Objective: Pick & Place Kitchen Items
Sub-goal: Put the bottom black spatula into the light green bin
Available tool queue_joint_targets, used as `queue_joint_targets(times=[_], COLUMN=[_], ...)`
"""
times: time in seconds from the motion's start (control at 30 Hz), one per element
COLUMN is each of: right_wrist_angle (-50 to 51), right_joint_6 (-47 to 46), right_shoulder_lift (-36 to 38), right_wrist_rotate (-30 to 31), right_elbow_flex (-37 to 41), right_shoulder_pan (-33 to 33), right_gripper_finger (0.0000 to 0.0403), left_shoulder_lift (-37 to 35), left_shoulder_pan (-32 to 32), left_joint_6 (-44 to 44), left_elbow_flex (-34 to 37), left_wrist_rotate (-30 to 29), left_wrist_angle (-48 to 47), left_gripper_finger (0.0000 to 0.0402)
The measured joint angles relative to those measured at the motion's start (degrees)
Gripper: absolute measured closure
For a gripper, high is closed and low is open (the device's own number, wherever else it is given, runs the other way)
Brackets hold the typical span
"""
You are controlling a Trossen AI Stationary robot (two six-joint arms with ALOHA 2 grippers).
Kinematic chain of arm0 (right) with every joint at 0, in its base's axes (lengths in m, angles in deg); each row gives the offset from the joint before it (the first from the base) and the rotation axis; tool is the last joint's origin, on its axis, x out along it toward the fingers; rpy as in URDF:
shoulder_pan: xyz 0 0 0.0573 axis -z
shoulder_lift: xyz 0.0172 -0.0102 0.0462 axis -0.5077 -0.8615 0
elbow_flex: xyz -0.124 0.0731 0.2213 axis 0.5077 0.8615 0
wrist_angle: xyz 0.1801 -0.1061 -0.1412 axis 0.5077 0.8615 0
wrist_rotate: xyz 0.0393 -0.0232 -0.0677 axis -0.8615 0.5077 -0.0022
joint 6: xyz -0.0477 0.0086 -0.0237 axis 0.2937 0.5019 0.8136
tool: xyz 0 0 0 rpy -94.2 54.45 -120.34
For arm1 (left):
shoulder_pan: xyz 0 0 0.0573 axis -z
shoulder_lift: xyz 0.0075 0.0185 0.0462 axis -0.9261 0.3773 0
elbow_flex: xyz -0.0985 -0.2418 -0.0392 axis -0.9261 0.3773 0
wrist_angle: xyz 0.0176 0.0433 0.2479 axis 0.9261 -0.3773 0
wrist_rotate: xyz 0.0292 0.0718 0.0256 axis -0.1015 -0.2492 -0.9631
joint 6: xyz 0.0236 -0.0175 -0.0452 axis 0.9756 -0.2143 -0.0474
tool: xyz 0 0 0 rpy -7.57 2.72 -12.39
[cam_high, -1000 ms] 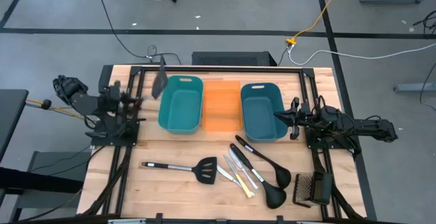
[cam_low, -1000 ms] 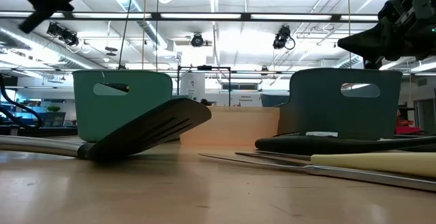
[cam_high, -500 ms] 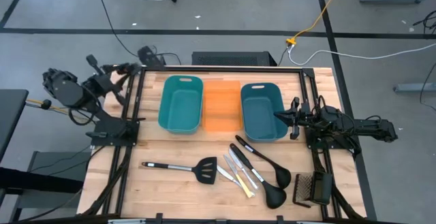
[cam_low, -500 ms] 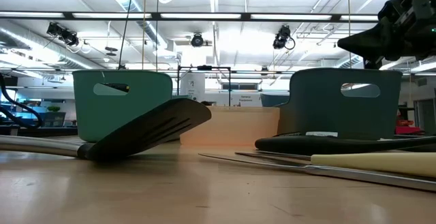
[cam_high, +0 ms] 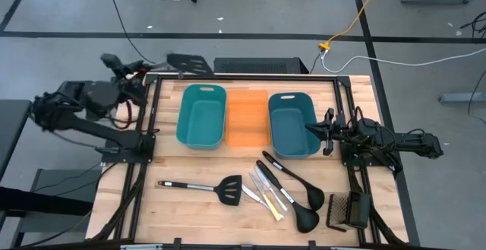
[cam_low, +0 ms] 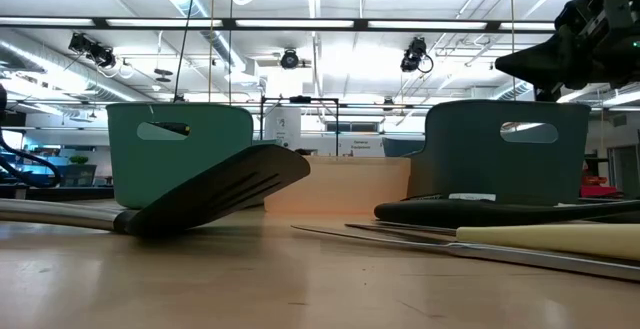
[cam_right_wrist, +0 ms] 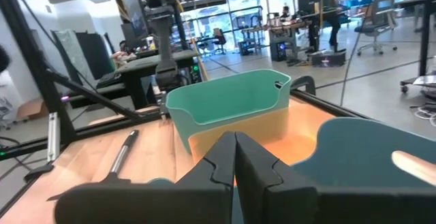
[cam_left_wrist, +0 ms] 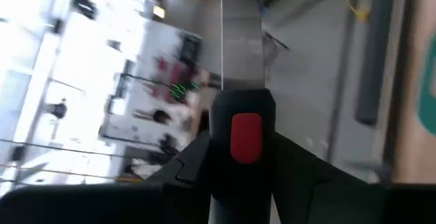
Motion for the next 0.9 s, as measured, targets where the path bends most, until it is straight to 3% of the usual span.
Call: queue_joint_targets(times=[0.17, 0.37, 0.5, 0.73, 0.9], right_wrist_angle=[-0.4, -0.4, -0.4, -0.4, -0.4], right_joint_6=[0.0, 0.1, 0.1, 1.4, 3.6], right_shoulder_lift=[0.0, 0.0, 0.0, 0.0, 0.0], right_wrist_rotate=[2.1, 2.1, 2.0, 2.1, 2.1], right_elbow_flex=[0.0, 0.0, 0.0, 0.0, 0.0], right_shoulder_pan=[0.0, 0.0, 0.0, 0.0, 0.0], right_gripper_finger=[0.0392, 0.0392, 0.0392, 0.0392, 0.0392], left_shoulder_lift=[5.5, 11.8, 15.6, 15.6, 15.7], left_shoulder_pan=[-17.0, -28.8, -32.7, -34.7, -34.7], left_joint_6=[2.0, 11.6, 20.1, 36.4, 44.8], left_elbow_flex=[0.0, 0.6, 4.2, 13.2, 15.2], left_wrist_rotate=[14.2, 22.4, 22.4, 20.6, 24.4], left_wrist_angle=[-5.2, -5.8, -4.3, 9.4, 10.5], left_gripper_finger=[0.0287, 0.0287, 0.0287, 0.0287, 0.0287])
